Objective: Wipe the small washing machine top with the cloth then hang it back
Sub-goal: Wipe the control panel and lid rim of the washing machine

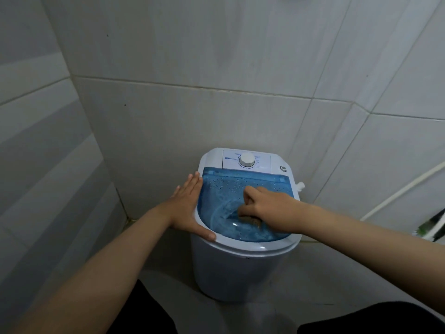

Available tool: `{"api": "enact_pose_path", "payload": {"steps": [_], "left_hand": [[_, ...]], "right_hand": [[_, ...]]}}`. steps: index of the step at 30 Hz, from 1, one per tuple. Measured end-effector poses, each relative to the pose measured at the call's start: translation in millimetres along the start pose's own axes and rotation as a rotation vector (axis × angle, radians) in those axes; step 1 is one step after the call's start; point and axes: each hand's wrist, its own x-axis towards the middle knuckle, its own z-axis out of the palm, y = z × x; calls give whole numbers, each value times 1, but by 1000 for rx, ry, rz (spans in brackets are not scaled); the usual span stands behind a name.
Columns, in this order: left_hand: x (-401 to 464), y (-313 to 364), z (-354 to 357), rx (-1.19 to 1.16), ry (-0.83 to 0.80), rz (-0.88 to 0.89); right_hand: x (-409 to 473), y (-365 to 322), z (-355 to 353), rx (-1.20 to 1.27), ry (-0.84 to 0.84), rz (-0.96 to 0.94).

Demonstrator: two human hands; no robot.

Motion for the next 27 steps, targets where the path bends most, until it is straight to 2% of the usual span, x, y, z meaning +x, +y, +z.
{"api": "enact_pose_path", "payload": {"steps": [4,12,18,22,27], "left_hand": [[0,0,0,-1,-6,2],[3,-2,2,4,6,0],[4,-5,3,-12,16,17],[6,-6,5,-15,10,19],[6,-6,5,-24,4,15]], "right_hand": [[6,0,-17,59,-70,-28],[17,-10,-16,39,-70,-52],[15,-3,-15,294,9,90],[23,-7,-10,379,83,185],[29,-8,-19,362,7,183]]}}
